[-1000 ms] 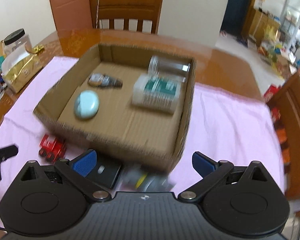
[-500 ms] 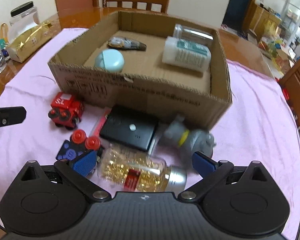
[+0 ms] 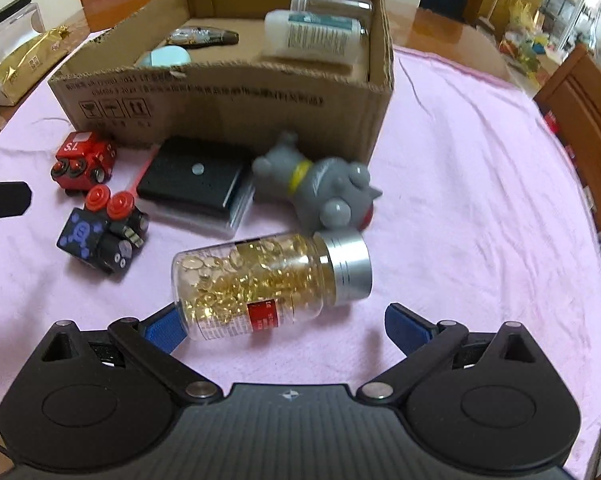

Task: Organize rigid objects
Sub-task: 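Move the left tool to the blue robot toy while the right tool approaches the gold capsule bottle, then close the left tool on the blue robot toy while the right tool grasps the capsule bottle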

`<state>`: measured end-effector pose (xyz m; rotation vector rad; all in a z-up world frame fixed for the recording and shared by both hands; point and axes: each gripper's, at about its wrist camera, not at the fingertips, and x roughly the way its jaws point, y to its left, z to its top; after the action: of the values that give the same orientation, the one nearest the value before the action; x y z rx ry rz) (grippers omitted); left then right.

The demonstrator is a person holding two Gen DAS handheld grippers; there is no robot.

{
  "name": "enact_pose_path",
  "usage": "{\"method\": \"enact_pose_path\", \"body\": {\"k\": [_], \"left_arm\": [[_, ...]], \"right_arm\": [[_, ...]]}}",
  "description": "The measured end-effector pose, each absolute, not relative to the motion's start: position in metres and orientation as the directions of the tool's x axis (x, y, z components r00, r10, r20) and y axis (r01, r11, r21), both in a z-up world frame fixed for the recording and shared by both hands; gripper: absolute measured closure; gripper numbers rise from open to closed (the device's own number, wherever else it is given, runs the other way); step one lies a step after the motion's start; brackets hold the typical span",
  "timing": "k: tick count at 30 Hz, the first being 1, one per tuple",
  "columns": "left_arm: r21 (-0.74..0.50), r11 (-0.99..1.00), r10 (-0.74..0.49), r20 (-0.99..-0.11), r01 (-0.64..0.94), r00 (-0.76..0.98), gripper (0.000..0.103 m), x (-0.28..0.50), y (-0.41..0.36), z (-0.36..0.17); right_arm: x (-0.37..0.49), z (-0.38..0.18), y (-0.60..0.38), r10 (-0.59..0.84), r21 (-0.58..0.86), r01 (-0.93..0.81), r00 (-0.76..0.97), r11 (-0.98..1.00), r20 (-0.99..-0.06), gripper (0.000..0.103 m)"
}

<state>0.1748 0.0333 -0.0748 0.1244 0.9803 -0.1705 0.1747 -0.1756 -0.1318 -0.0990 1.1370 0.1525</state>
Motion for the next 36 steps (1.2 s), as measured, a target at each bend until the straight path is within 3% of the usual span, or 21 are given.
{"method": "enact_pose_path", "body": {"k": [8, 21, 25, 29, 32, 36], "left_arm": [[-0.018, 0.963, -0.157, -0.849, 0.27, 0.504, 0.003, 0.177, 0.005, -0.096], [-0.015, 0.962, -0.153, -0.857, 0.273, 0.492, 0.007, 0.181, -0.014, -0.123], [-0.013, 0.959, -0.154, -0.861, 0.282, 0.484, 0.031, 0.182, -0.017, -0.128], [0.0, 0.956, -0.153, -0.852, 0.292, 0.5, 0.045, 0.178, -0.018, -0.127], [0.01, 0.952, -0.151, -0.854, 0.306, 0.498, 0.052, 0.175, -0.016, -0.125], [0.023, 0.956, -0.13, -0.86, 0.292, 0.494, 0.053, 0.169, -0.004, -0.121]], "right_arm": [[0.173, -0.143, -0.178, 0.087, 0.012, -0.183, 0.408, 0.983, -0.909, 0.0], [0.166, -0.142, -0.183, 0.121, 0.016, -0.236, 0.437, 0.972, -0.891, 0.0], [0.166, -0.142, -0.183, 0.124, 0.016, -0.24, 0.441, 0.971, -0.889, 0.0], [0.164, -0.141, -0.184, 0.126, 0.015, -0.243, 0.449, 0.97, -0.884, 0.0], [0.165, -0.141, -0.183, 0.127, 0.016, -0.243, 0.451, 0.97, -0.884, 0.0], [0.164, -0.14, -0.183, 0.127, 0.015, -0.242, 0.452, 0.97, -0.883, 0.0]]}}
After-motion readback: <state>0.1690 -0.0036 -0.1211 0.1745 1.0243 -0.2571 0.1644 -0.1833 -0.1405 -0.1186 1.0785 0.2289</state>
